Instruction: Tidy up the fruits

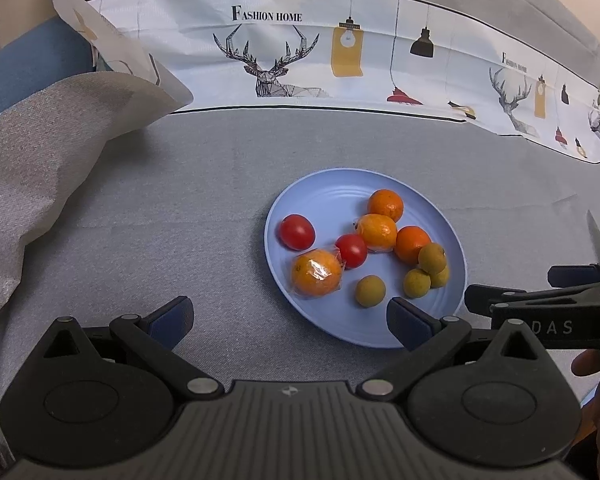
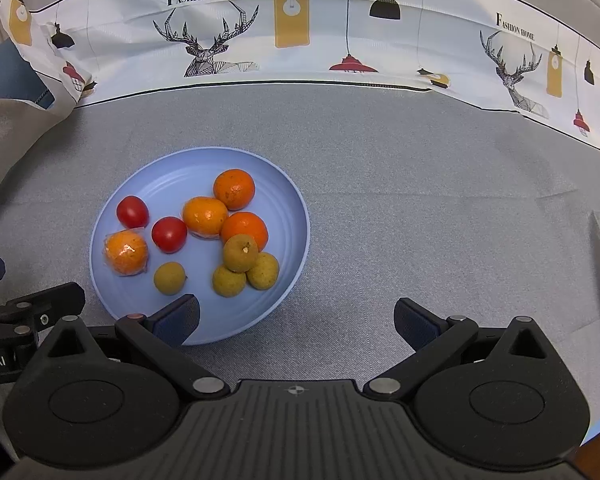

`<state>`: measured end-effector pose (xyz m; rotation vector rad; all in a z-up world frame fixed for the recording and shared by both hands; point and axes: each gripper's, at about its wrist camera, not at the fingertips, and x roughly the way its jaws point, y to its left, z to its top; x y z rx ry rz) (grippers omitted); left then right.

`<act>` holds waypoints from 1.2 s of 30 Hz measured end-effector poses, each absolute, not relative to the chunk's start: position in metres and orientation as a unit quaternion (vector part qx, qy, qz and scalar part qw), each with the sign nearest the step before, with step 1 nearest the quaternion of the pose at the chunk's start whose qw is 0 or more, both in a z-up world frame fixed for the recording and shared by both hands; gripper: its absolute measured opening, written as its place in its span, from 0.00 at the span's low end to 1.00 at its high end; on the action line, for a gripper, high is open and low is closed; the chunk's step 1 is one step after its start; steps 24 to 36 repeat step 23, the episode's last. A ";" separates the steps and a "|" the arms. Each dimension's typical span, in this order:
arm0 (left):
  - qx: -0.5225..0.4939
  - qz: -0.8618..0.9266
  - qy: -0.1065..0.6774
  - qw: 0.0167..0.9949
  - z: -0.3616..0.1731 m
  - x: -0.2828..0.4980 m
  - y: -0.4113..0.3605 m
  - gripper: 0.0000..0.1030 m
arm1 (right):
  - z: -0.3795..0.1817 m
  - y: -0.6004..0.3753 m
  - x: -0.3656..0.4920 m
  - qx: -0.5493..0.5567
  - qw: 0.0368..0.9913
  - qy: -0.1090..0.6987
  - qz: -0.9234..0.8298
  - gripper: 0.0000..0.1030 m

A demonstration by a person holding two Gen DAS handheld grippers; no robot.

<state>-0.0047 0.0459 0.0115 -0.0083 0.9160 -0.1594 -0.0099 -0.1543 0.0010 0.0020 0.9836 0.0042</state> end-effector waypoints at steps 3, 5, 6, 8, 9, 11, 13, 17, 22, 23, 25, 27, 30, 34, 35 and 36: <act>-0.004 -0.079 0.441 0.894 0.011 -0.005 0.046 1.00 | 0.001 -0.154 -0.010 0.001 0.882 0.472 0.002 0.99; -0.004 -0.079 0.441 0.894 0.011 -0.005 0.046 1.00 | 0.002 -0.155 -0.009 0.002 0.882 0.471 0.002 0.99; -0.005 -0.079 0.441 0.894 0.010 -0.005 0.046 1.00 | 0.002 -0.155 -0.009 0.003 0.882 0.471 0.002 0.99; -0.006 -0.079 0.441 0.894 0.010 -0.005 0.046 1.00 | 0.003 -0.155 -0.008 0.004 0.882 0.471 0.001 0.99; -0.006 -0.079 0.441 0.894 0.010 -0.005 0.046 1.00 | 0.004 -0.155 -0.008 0.004 0.883 0.470 0.001 0.99; -0.007 -0.079 0.441 0.894 0.010 -0.004 0.047 1.00 | 0.005 -0.155 -0.008 0.005 0.884 0.468 0.002 0.99; -0.009 -0.080 0.441 0.894 0.011 -0.004 0.048 1.00 | 0.007 -0.155 -0.009 0.006 0.885 0.465 0.002 0.99; -0.011 -0.083 0.437 0.896 0.013 -0.005 0.049 1.00 | 0.010 -0.156 -0.010 0.012 0.890 0.457 0.002 0.99; -0.016 -0.090 0.426 0.900 0.017 -0.007 0.049 1.00 | 0.018 -0.164 -0.010 0.036 0.899 0.436 -0.003 0.99; -0.014 -0.090 0.424 0.901 0.018 -0.007 0.048 1.00 | 0.021 -0.170 -0.008 0.045 0.903 0.426 -0.005 0.99; -0.014 -0.090 0.424 0.901 0.018 -0.007 0.048 1.00 | 0.021 -0.170 -0.008 0.045 0.903 0.426 -0.005 0.99; -0.014 -0.090 0.424 0.901 0.018 -0.007 0.048 1.00 | 0.021 -0.170 -0.008 0.045 0.903 0.426 -0.005 0.99; -0.014 -0.090 0.424 0.901 0.018 -0.007 0.048 1.00 | 0.021 -0.170 -0.008 0.045 0.903 0.426 -0.005 0.99; -0.014 -0.090 0.424 0.901 0.018 -0.007 0.048 1.00 | 0.021 -0.170 -0.008 0.045 0.903 0.426 -0.005 0.99; -0.014 -0.090 0.424 0.901 0.018 -0.007 0.048 1.00 | 0.021 -0.170 -0.008 0.045 0.903 0.426 -0.005 0.99; -0.014 -0.090 0.424 0.901 0.018 -0.007 0.048 1.00 | 0.021 -0.170 -0.008 0.045 0.903 0.426 -0.005 0.99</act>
